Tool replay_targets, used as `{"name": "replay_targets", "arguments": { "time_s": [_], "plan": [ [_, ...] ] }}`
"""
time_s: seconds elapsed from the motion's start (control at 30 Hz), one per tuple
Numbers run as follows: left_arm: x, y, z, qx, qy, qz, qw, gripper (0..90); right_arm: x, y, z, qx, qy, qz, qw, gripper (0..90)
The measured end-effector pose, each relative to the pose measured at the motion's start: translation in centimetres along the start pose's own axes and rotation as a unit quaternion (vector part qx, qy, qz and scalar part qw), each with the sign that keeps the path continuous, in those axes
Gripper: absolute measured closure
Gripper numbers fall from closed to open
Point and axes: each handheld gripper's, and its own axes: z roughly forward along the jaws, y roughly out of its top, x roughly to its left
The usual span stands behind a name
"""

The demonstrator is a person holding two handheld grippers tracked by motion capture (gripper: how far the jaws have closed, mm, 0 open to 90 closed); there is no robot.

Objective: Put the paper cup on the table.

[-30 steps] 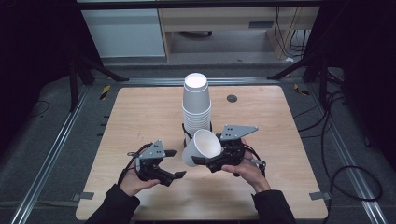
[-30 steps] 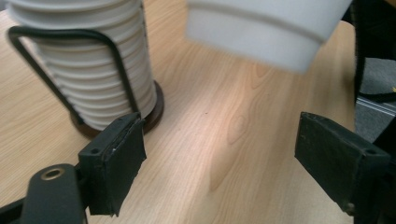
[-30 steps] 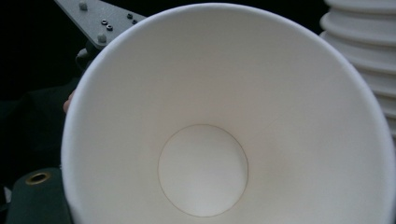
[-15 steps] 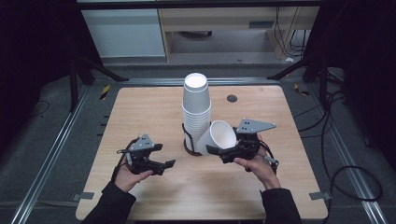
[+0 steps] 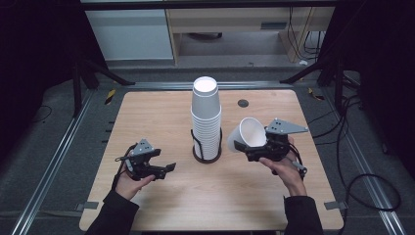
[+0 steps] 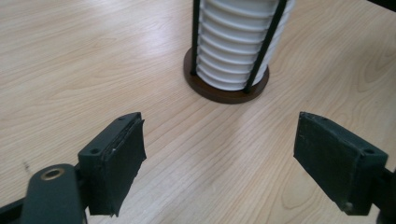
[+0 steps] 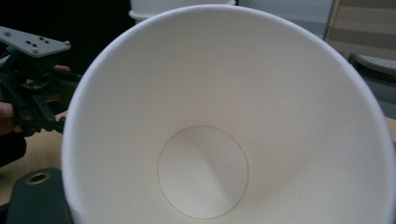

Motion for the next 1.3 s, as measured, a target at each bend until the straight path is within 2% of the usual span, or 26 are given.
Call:
{"name": "replay_targets", "arguments": {
  "time_s": [0.2,0.37,0.43,0.47,0.5,0.6,0.7,0.77,0.8,0.9,0.93,0.97,1.0,1.07,1.23,1.3],
  "plan": [
    [0.6,-0.5,-0.2,0.005,0.019,-0.007,0.9998,15.9,-1.1,-0.1,-0.8,0.011,-0.050,0.003,0.9987,12.7],
    [0.9,-0.8,-0.1,0.009,0.027,-0.015,0.9995,15.9,-2.2,-0.4,-1.3,0.023,-0.092,0.009,0.9955,12.7],
    [1.1,-0.9,-0.1,0.011,0.031,-0.016,0.9993,16.0,-2.7,-0.6,-1.5,0.031,-0.114,0.013,0.9929,12.7],
    [1.1,-0.9,-0.1,0.011,0.031,-0.016,0.9993,16.0,-2.7,-0.6,-1.5,0.031,-0.114,0.013,0.9929,12.7],
    [1.2,-1.0,-0.1,0.013,0.037,-0.018,0.9991,16.0,-3.2,-0.8,-1.8,0.043,-0.144,0.012,0.9885,12.7],
    [1.4,-1.2,-0.2,0.014,0.043,-0.022,0.9987,16.0,-4.0,-1.1,-2.2,0.051,-0.171,0.018,0.9837,12.6],
    [1.7,-1.3,-0.2,0.013,0.047,-0.027,0.9984,16.0,-4.8,-1.5,-2.8,0.055,-0.184,0.027,0.9810,12.6],
    [1.8,-1.5,-0.2,0.013,0.052,-0.030,0.9981,15.9,-5.5,-1.7,-3.2,0.060,-0.199,0.032,0.9776,12.6],
    [1.8,-1.5,-0.2,0.013,0.052,-0.030,0.9981,15.9,-5.5,-1.7,-3.2,0.060,-0.199,0.032,0.9776,12.6],
    [2.1,-1.7,-0.2,0.015,0.055,-0.032,0.9978,15.9,-6.3,-2.2,-3.6,0.072,-0.218,0.041,0.9723,12.5],
    [2.1,-1.7,-0.2,0.015,0.055,-0.032,0.9978,15.9,-6.3,-2.2,-3.6,0.072,-0.218,0.041,0.9723,12.5],
    [2.2,-1.8,-0.2,0.017,0.055,-0.031,0.9979,15.9,-6.7,-2.4,-3.7,0.085,-0.229,0.042,0.9688,12.4],
    [2.2,-1.8,-0.2,0.017,0.057,-0.031,0.9977,15.9,-6.8,-2.5,-3.7,0.090,-0.230,0.043,0.9681,12.4],
    [2.2,-1.8,-0.2,0.016,0.059,-0.034,0.9976,16.1,-7.1,-2.7,-3.6,0.102,-0.242,0.043,0.9640,12.4],
    [2.4,-1.9,-0.4,0.012,0.060,-0.035,0.9975,16.3,-7.7,-3.4,-3.7,0.112,-0.255,0.046,0.9593,12.4],
    [2.4,-1.9,-0.5,0.013,0.061,-0.035,0.9974,16.3,-7.9,-3.6,-3.7,0.115,-0.254,0.051,0.9591,12.4]
  ]
}}
